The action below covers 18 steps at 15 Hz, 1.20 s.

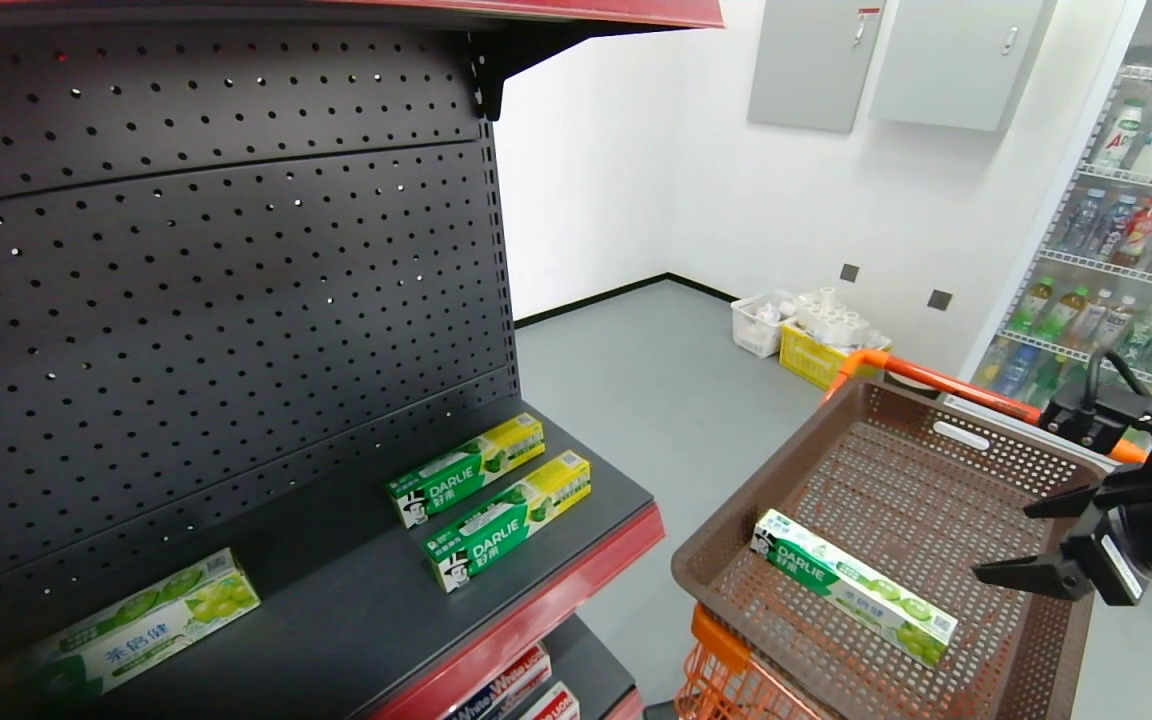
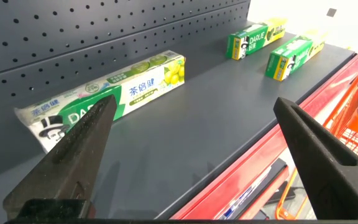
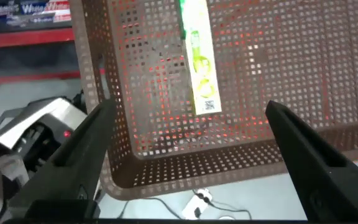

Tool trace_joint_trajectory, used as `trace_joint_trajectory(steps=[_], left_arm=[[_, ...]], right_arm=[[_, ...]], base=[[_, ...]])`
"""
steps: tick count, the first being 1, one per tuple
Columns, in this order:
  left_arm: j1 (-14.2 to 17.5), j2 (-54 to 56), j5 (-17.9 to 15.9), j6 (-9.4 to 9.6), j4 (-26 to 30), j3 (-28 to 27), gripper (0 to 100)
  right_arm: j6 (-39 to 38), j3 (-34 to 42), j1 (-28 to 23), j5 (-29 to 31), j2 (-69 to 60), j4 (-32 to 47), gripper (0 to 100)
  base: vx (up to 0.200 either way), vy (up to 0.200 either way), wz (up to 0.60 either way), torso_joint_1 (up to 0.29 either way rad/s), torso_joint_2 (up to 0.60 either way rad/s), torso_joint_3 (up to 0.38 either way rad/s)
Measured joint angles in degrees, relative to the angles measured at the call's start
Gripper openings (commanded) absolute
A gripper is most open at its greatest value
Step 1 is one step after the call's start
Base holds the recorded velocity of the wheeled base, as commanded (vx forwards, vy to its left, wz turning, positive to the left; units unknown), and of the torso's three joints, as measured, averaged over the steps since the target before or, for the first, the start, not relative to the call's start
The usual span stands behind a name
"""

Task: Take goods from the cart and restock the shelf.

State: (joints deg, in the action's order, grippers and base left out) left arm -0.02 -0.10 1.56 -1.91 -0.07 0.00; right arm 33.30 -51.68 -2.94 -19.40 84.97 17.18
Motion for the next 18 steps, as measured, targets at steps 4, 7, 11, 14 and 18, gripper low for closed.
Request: trace_joint_trajectory(steps=[4,7,11,14,18], left_arm=[[0.00,0.00,0.00,0.02,0.00,0.00,100],[0.02,0.00,0.00,0.02,0.00,0.00,100],[0.00,0.00,-0.01,0.00,0.00,0.00,100],[0.00,0.00,-0.01,0.02,0.00,0.00,100],[0.00,0.00,0.00,0.00,0.00,0.00,100]], right_arm=[[9.72,-0.69,-0.23,0.07,6.21,0.37,100],[11.01,-1.90,0.05,5.77,10.79,-0.10,100],[10.46,-4.11,0.27,6.81,15.60,-2.62,100],[8.44,-5.38,0.77,6.86,18.31,-5.36,100],[7.23,-5.74,2.80,7.25,20.02,-8.62,100]], base=[[0.000,0.000,0.00,0.000,0.00,0.000],[0.000,0.000,0.00,0.000,0.00,0.000],[0.000,0.000,0.00,0.000,0.00,0.000],[0.000,0.000,0.00,0.000,0.00,0.000],[0.000,0.000,0.00,0.000,0.00,0.000]])
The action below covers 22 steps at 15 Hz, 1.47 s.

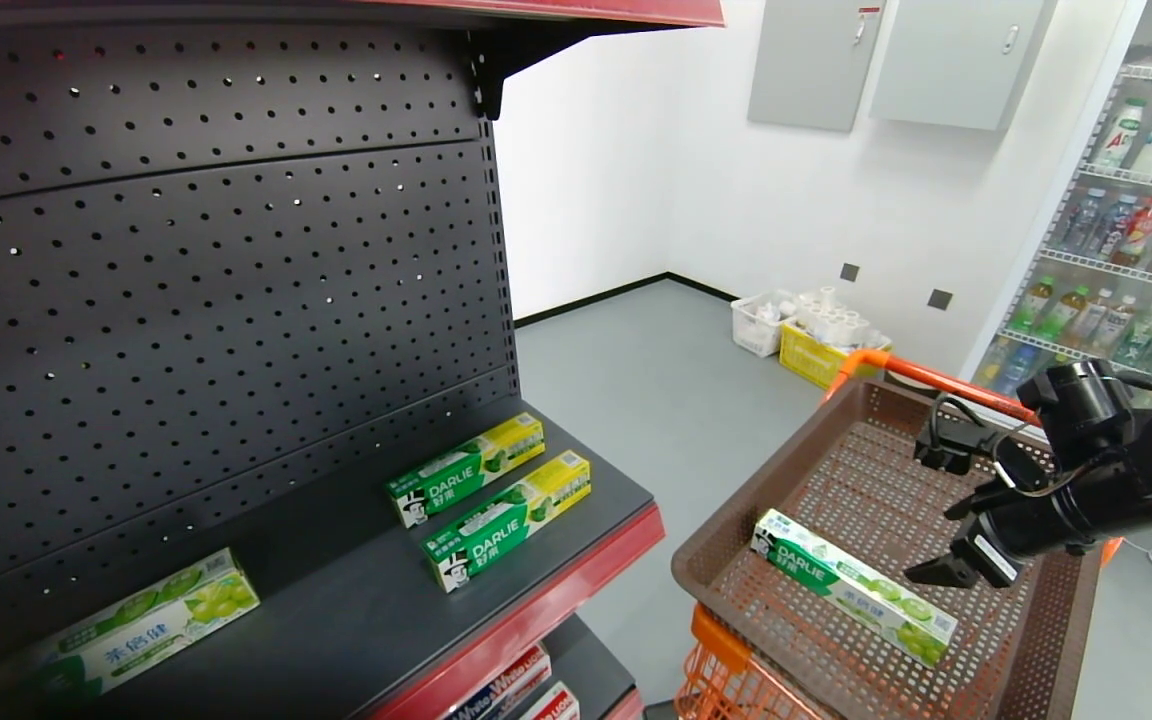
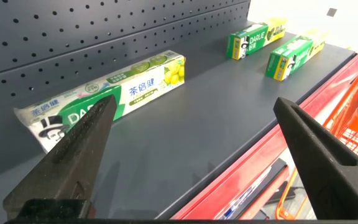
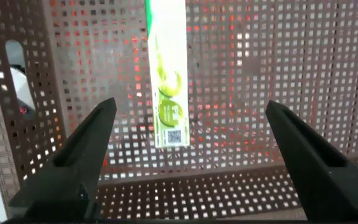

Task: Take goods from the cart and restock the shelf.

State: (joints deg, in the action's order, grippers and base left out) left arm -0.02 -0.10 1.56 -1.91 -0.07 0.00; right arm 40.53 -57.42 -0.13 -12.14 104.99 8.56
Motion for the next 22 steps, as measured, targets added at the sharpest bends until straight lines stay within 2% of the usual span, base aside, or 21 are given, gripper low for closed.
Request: trace_joint_trajectory(steps=[8,11,22], left_arm=[[0.02,0.00,-0.01,0.00,0.00,0.00,100],[0.00,0.00,-0.01,0.00,0.00,0.00,100],[0.02,0.00,-0.01,0.00,0.00,0.00,100]], right_arm=[[0.02,-0.10,1.56,0.00,2.04,-1.78,100],[0.05,-0.05,1.51,-0.01,2.10,-1.74,100],[0.05,0.12,2.22,-0.06,2.07,-1.69,100]], base=[[0.000,0.000,0.00,0.000,0.00,0.000],[0.000,0.000,0.00,-0.137,0.32,0.194],[0.000,0.000,0.00,-0.022,0.06,0.034]])
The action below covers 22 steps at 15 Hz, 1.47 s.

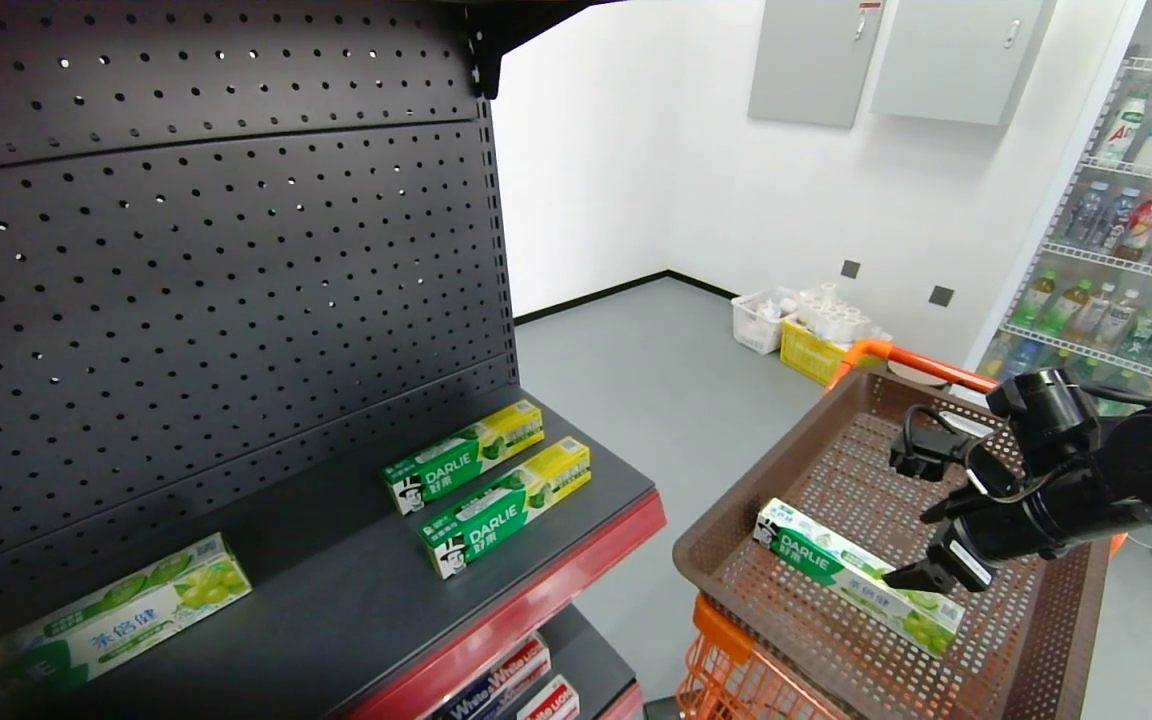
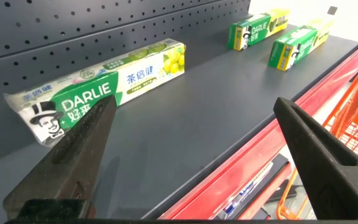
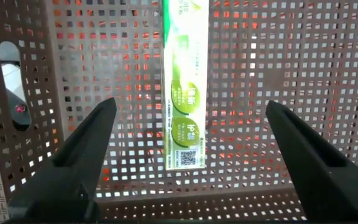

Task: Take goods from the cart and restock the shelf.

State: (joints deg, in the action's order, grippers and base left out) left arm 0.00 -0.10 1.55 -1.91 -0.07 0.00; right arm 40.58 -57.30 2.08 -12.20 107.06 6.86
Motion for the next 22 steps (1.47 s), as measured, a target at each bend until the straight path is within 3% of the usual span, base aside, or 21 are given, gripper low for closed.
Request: trace_joint_trajectory(steps=[22], left_arm=[[0.00,0.00,0.00,0.00,0.00,0.00,100]], right_arm=[[1.12,-0.98,1.99,-0.02,3.96,-3.61,100]], base=[[0.000,0.000,0.00,-0.029,0.08,0.046]])
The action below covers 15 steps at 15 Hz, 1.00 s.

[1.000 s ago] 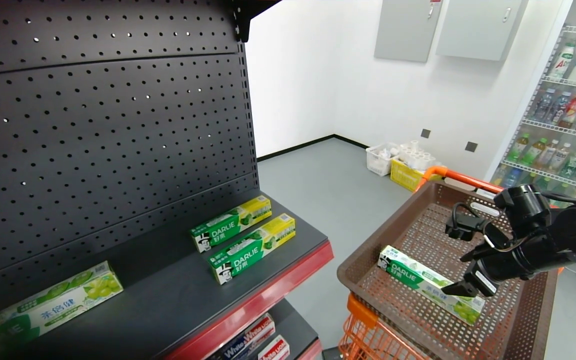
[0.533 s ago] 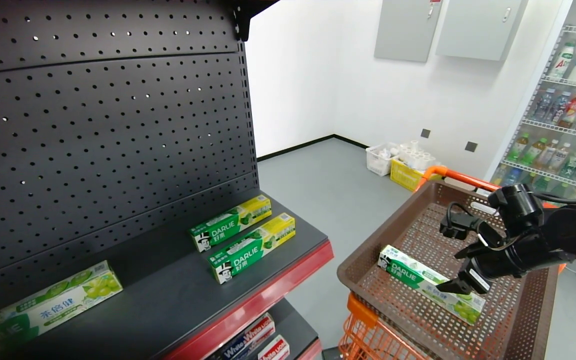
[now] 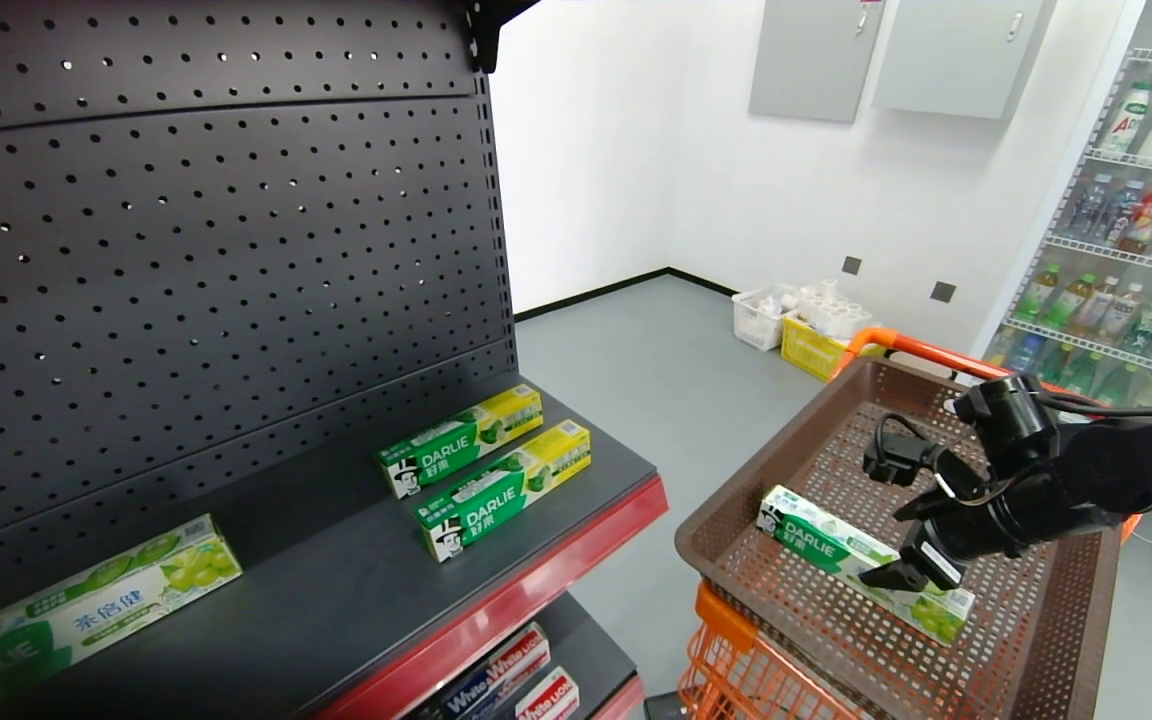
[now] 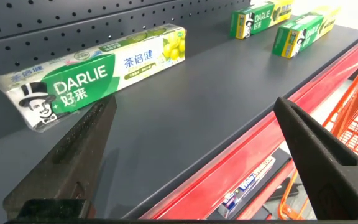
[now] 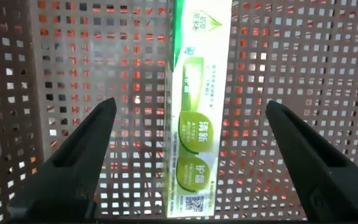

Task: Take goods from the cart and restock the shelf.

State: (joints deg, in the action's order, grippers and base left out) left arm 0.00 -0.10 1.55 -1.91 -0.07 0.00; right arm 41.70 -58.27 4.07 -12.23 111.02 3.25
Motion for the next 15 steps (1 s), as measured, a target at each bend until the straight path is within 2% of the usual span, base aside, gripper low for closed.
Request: trace_joint_trajectory(steps=[7,12,15], left_arm=[[0.00,0.00,0.00,0.00,0.00,0.00,100],[0.00,0.00,0.00,0.00,0.00,0.00,100],[-0.02,0.00,0.00,0.02,0.00,0.00,100]], right_arm=[[0.11,-5.23,0.88,-0.38,4.85,0.30,100],[0.12,-11.15,1.66,0.02,8.33,7.03,100],[0.88,-13.36,1.57,0.33,10.37,8.01,100]], base=[[0.000,0.000,0.00,0.000,0.00,0.000],[0.000,0.000,0.00,0.000,0.00,0.000],[0.000,0.000,0.00,0.000,0.00,0.000]])
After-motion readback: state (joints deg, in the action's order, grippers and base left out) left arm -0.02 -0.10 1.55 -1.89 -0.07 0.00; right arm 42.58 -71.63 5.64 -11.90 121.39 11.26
